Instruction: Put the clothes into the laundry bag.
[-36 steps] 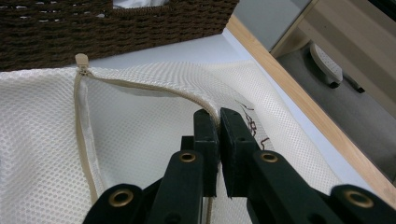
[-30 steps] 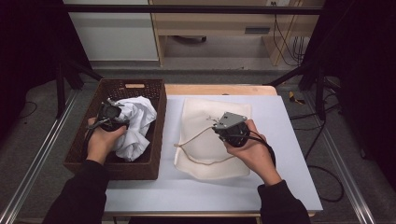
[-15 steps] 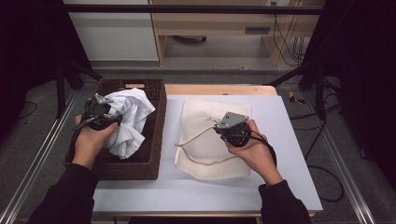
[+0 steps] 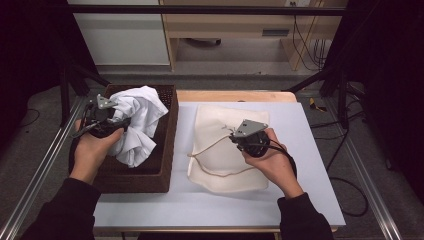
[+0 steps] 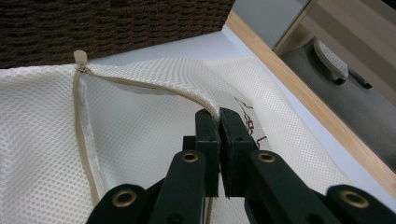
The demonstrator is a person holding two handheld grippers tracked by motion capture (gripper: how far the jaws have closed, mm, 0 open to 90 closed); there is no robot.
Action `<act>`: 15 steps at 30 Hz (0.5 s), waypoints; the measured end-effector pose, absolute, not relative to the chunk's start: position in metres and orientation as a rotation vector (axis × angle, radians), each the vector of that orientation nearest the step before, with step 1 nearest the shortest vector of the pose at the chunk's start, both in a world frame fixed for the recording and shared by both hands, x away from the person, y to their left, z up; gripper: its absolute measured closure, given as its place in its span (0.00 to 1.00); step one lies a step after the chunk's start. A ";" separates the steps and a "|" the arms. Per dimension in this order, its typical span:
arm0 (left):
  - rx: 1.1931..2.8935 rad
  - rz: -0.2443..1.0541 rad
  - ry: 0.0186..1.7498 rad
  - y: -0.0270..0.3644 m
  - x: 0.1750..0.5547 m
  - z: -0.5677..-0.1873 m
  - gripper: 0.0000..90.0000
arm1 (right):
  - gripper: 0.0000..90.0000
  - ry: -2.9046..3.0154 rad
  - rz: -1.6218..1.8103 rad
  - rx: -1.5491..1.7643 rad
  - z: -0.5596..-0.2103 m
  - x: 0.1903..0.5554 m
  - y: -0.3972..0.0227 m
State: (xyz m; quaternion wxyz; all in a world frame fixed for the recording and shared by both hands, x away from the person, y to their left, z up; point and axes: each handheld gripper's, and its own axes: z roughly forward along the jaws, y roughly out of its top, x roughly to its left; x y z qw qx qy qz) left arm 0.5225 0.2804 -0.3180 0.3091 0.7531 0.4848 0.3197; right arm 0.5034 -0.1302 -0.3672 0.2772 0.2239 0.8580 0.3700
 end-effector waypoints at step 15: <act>1.952 0.809 1.107 0.256 0.484 -0.287 0.60 | 0.98 2.309 1.015 0.619 -0.368 0.504 -0.132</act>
